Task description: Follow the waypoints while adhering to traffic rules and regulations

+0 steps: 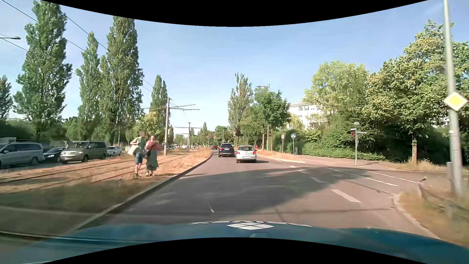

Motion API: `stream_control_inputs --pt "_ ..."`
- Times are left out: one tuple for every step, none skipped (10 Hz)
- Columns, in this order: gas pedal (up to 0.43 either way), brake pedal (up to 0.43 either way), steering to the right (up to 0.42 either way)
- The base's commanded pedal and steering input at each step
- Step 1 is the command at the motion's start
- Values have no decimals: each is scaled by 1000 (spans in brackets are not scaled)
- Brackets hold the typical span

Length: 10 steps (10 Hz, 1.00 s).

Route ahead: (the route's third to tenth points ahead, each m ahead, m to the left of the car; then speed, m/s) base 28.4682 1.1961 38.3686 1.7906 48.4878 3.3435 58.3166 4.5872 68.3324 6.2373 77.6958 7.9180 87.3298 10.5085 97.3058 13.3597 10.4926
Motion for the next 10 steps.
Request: stream_control_inputs --pt "189 0 0" --pt "189 0 0" --pt "189 0 -2" --pt "189 0 -6" --pt "189 0 -12" --pt "189 0 -15" --pt "189 0 -21" --pt "189 0 -26" --pt "197 0 -29" --pt "197 0 -29"
